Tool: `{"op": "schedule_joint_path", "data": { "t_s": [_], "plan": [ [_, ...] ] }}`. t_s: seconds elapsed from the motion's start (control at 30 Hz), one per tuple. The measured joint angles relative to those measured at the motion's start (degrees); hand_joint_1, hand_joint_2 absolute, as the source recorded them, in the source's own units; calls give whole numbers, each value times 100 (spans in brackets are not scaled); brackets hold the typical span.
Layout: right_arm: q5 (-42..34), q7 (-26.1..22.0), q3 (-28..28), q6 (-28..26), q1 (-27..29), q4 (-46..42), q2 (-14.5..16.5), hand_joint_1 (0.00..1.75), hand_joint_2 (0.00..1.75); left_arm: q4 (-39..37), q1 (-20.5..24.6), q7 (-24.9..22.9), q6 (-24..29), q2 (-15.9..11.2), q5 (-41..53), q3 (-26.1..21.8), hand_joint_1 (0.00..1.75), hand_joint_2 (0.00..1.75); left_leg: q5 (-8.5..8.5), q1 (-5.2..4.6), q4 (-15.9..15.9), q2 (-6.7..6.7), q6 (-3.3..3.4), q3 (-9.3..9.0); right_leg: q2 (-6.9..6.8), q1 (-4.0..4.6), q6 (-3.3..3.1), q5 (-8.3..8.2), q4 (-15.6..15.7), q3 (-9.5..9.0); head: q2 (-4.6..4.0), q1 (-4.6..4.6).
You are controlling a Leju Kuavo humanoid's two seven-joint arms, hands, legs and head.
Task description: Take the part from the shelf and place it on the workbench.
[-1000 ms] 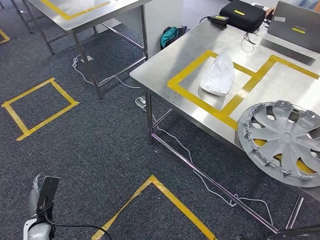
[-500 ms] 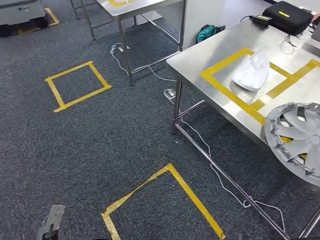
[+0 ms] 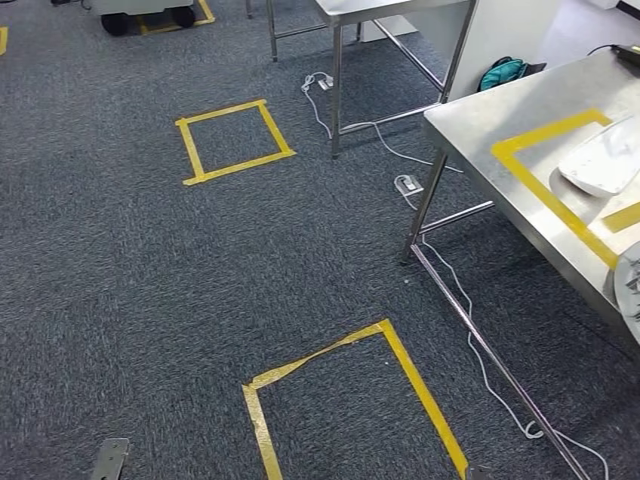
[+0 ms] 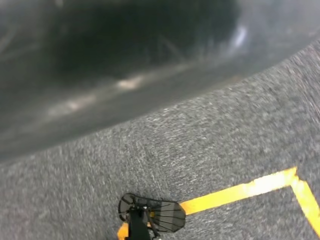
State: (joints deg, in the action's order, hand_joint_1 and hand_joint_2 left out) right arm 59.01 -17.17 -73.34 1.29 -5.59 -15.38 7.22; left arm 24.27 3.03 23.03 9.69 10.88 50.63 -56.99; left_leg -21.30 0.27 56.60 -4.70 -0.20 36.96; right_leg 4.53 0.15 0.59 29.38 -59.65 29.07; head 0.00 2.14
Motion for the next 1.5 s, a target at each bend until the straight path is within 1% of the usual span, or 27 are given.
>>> {"op": "schedule_joint_path", "data": {
  "t_s": [0.07,0.13,0.2,0.27,0.33,0.4,0.5,0.53,0.6,0.63,0.7,0.73,0.8,0.83,0.87,0.93,1.0,1.07,1.13,1.17,1.23,1.27,1.33,1.37,1.4,1.47,1.5],
  "plan": [
    [60,34,57,-12,8,5,15,0,0,-16,-1,66,-68,-3,-36,-121,0,0,116,23,-41,-118,-65,55,92,5,19,47,273,-156,0,-7],
    [96,65,101,-23,17,8,29,0,0,-36,-13,103,-105,-8,-48,-220,0,0,161,19,-68,-183,-132,93,-60,-4,12,-16,338,-156,0,-11],
    [132,89,136,-37,22,8,37,0,0,-52,-13,150,-152,-10,-38,-282,0,0,-73,-14,234,38,-185,243,-238,-26,-28,-79,396,-166,0,-39],
    [176,110,172,-51,39,8,35,0,0,-69,2,212,-216,-9,-2,-335,0,0,-490,-25,970,322,-218,538,-426,-13,-52,-100,400,-156,0,-65],
    [220,109,208,-52,52,8,33,0,0,-83,6,242,-251,-12,46,-405,0,0,-670,-21,1518,407,-231,701,-612,-3,-57,-104,391,-137,0,-67],
    [257,80,243,-36,45,8,32,0,0,-88,-4,238,-257,-13,114,-478,0,0,-462,-24,1263,449,-219,455,-768,-1,-54,-101,386,-138,0,-68],
    [279,16,284,-3,20,8,28,0,0,-88,7,238,-258,-11,284,-543,0,0,-136,-84,165,724,-153,-234,-956,29,-3,-64,381,-129,0,-68],
    [282,2,292,3,11,8,26,0,0,-88,13,240,-267,-10,336,-551,0,0,-139,-106,-21,783,-116,-339,-1009,45,18,-49,376,-136,0,-62],
    [287,-8,302,8,-12,8,21,0,0,-88,12,242,-286,-10,393,-562,0,0,-164,-120,-93,726,-34,-339,-1104,63,57,-37,374,-163,0,-54],
    [291,-11,306,10,-25,8,20,0,0,-88,6,242,-296,-9,407,-565,0,0,-163,-110,-112,670,1,-331,-1066,58,80,-6,351,-165,0,-49],
    [302,-11,319,11,-31,8,18,0,0,-88,10,247,-346,-8,434,-568,0,0,-140,-78,-133,565,68,-321,-808,34,126,204,39,-17,0,-33],
    [308,-6,328,10,-23,8,17,0,0,-88,22,258,-386,-8,465,-569,0,0,-135,-67,-136,508,96,-316,-638,22,145,384,-312,151,0,-18],
    [317,10,343,5,-1,8,15,0,0,-88,44,296,-461,-7,566,-570,0,0,-130,-63,-135,368,134,-299,-487,13,171,698,-1163,581,0,-6],
    [322,21,345,-2,8,8,12,0,0,-88,45,318,-485,-2,626,-569,0,0,-134,-64,-135,290,143,-298,-468,11,177,724,-1417,734,0,-7],
    [330,36,346,-13,13,8,7,0,0,-88,43,336,-505,5,695,-569,0,0,-140,-64,-135,206,146,-303,-457,10,178,628,-1441,788,0,-7],
    [351,71,351,-39,15,8,-9,0,0,-88,42,364,-537,27,815,-569,0,0,-153,-58,-131,41,139,-331,-367,-8,168,174,-842,575,0,-7],
    [367,98,356,-54,16,8,-23,0,0,-88,53,384,-557,46,885,-569,0,0,-166,-65,-105,-103,102,-334,-96,-49,157,-132,-76,253,0,-6],
    [375,111,358,-61,14,8,-28,0,0,-88,55,395,-562,52,914,-569,0,0,-164,-60,-83,-228,39,-291,50,-62,131,-129,229,94,0,-7],
    [380,114,358,-65,9,8,-33,0,0,-88,33,400,-562,50,931,-570,0,0,-165,-38,-74,-320,-25,-262,-62,-53,81,-105,272,23,0,-10],
    [383,114,357,-68,10,8,-37,0,0,-88,25,403,-561,51,937,-571,0,0,-191,-42,-12,-255,-54,-238,-128,-54,50,-99,298,-23,0,-27],
    [386,115,357,-77,22,8,-42,0,0,-88,38,425,-562,61,966,-572,0,0,-372,-58,454,67,-101,2,-295,-54,-4,-58,363,-151,0,-76],
    [384,120,357,-85,32,8,-45,0,0,-88,50,441,-563,73,994,-572,0,0,-498,-63,850,242,-122,232,-381,-44,-23,-15,378,-214,0,-101],
    [381,147,357,-100,53,8,-52,0,0,-88,50,461,-562,94,1075,-572,0,0,-622,-49,1541,389,-142,694,-555,-32,-25,101,387,-347,0,-110],
    [387,167,357,-105,61,8,-54,0,0,-88,39,465,-557,105,1123,-573,0,0,-525,-43,1628,412,-142,808,-635,-34,-15,166,387,-436,0,-112],
    [399,190,357,-109,65,9,-55,0,0,-88,29,467,-551,113,1172,-574,0,0,-315,-43,1488,433,-131,808,-709,-39,1,235,387,-542,0,-111],
    [425,229,357,-113,69,9,-56,0,0,-88,27,468,-539,138,1248,-577,0,0,207,-78,847,604,-82,599,-844,-44,43,401,393,-752,0,-123],
    [432,244,358,-115,64,10,-56,0,0,-88,37,468,-527,158,1277,-577,0,0,337,-112,570,725,-44,490,-896,-28,74,493,386,-814,0,-135]
  ]
}}
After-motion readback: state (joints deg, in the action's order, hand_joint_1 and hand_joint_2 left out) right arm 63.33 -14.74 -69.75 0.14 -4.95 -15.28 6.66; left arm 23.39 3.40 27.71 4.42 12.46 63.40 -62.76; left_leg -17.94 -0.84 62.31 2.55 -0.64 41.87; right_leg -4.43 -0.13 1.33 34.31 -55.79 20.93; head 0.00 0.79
